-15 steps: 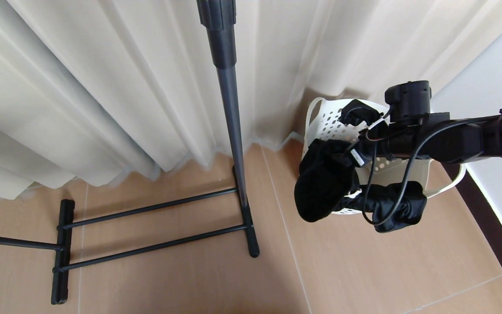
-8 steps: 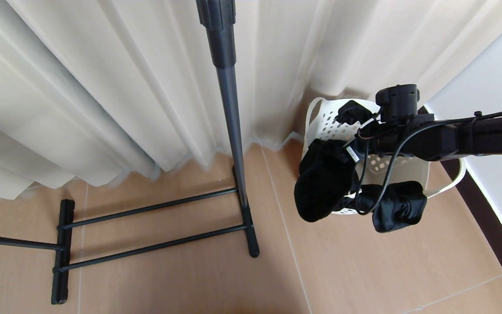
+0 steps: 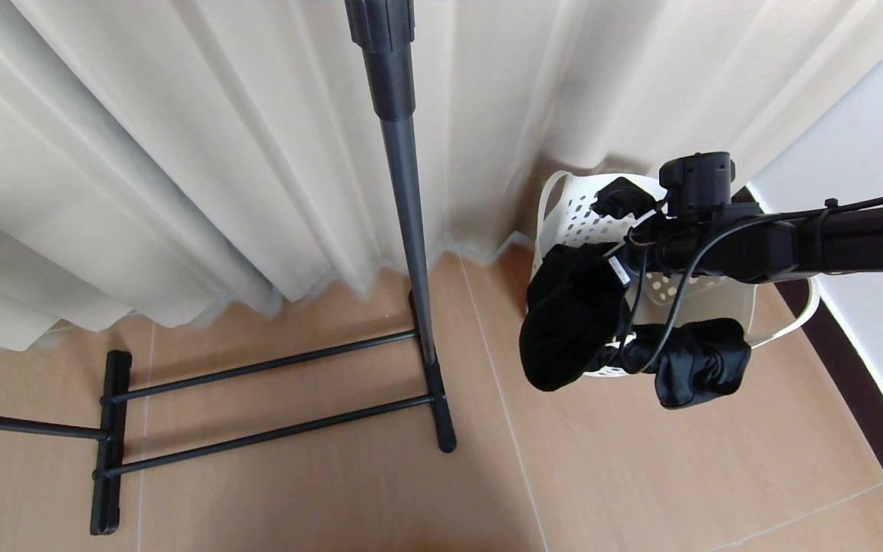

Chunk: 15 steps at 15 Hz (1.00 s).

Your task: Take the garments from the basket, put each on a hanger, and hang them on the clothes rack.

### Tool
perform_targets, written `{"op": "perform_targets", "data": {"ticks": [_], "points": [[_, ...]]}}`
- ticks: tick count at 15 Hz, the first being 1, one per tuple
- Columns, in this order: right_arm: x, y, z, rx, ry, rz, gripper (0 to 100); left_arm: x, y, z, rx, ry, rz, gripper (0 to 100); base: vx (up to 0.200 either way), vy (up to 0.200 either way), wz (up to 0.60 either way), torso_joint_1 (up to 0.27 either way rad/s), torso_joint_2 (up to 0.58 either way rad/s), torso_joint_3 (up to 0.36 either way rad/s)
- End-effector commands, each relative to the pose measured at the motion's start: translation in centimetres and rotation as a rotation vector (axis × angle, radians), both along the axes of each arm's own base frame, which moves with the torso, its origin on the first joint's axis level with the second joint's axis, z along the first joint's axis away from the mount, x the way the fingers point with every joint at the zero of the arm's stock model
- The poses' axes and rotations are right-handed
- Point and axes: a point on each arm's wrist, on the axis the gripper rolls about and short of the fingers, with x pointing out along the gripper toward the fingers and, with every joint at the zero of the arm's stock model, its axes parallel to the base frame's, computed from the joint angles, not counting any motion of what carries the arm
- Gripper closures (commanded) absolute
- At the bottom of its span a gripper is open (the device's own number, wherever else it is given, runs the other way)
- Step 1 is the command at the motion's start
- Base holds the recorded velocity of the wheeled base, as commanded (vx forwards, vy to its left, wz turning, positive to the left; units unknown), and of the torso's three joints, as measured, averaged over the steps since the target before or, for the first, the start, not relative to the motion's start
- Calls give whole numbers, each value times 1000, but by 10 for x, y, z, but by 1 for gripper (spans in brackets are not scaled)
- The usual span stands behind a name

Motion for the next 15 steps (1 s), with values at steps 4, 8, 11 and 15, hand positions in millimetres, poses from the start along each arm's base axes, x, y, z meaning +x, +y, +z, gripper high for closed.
{"op": "perform_targets", "data": {"ticks": [4,8,11,15], "points": [[-58,1,37,52,-25,76,100,0,0,0,1,0,0,0,0,0,0,0,0,0],[-133,-12,79,130,-119,116,100,0,0,0,7,0,-4,0,0,0,0,0,0,0],[-188,-17,97,168,-231,172,100,0,0,0,7,0,-5,0,0,0,0,0,0,0],[-294,-25,107,251,-354,309,100,0,0,0,7,0,-5,0,0,0,0,0,0,0]]}}
